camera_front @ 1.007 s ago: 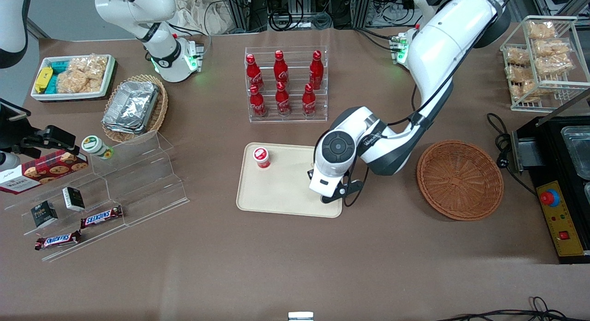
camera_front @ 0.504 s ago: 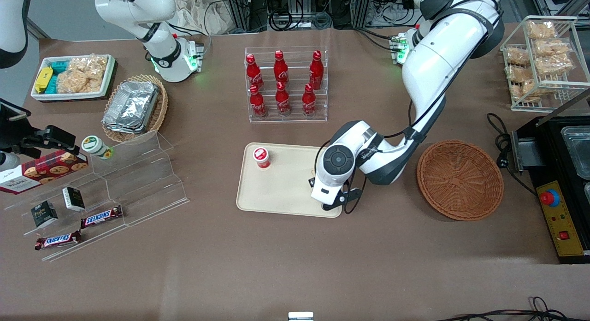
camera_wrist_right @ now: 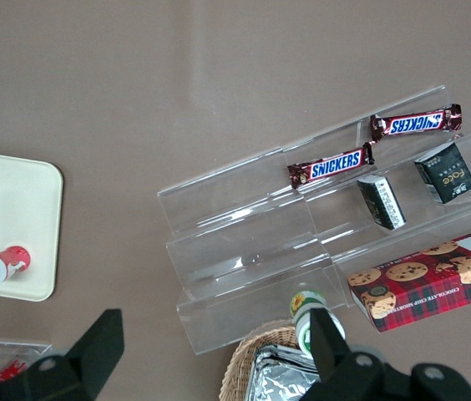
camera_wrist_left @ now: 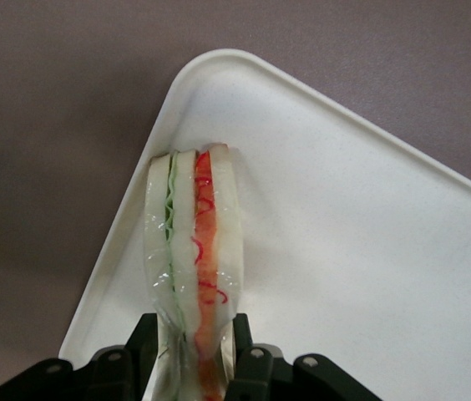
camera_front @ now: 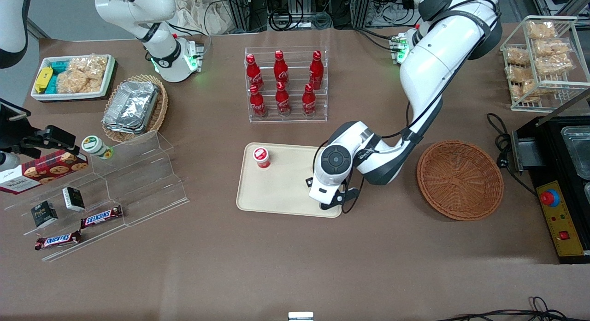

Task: Place sandwich from basket to tray

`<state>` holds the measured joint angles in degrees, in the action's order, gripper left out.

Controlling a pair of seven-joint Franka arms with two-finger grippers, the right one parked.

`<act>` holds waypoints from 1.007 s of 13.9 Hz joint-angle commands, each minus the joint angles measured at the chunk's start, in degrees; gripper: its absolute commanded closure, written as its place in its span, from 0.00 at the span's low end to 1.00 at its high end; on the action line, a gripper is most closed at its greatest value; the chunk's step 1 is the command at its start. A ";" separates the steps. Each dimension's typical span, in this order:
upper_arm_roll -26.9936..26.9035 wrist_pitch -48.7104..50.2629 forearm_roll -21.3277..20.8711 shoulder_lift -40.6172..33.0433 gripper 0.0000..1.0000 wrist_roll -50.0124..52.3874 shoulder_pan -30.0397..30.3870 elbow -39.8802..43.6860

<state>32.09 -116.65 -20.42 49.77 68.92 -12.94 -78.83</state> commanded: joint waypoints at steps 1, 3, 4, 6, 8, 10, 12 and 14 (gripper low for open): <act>-0.63 -0.16 -0.94 0.33 0.25 1.30 -0.95 1.58; -0.54 0.45 -0.94 -0.90 0.04 3.14 -0.51 1.84; -0.63 0.72 -1.03 -2.65 0.00 5.85 -0.42 1.75; -0.54 1.85 -0.94 -6.25 0.00 8.68 0.80 1.66; -0.54 5.45 -0.24 -10.64 0.00 8.86 1.16 1.66; -0.54 9.40 -0.15 -14.69 0.00 9.74 2.65 1.58; -0.54 11.95 0.02 -18.46 0.00 10.45 2.75 1.49; -0.37 14.42 0.20 -21.89 0.00 10.01 4.75 1.31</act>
<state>31.95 -104.03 -20.57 31.93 78.11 -9.91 -75.60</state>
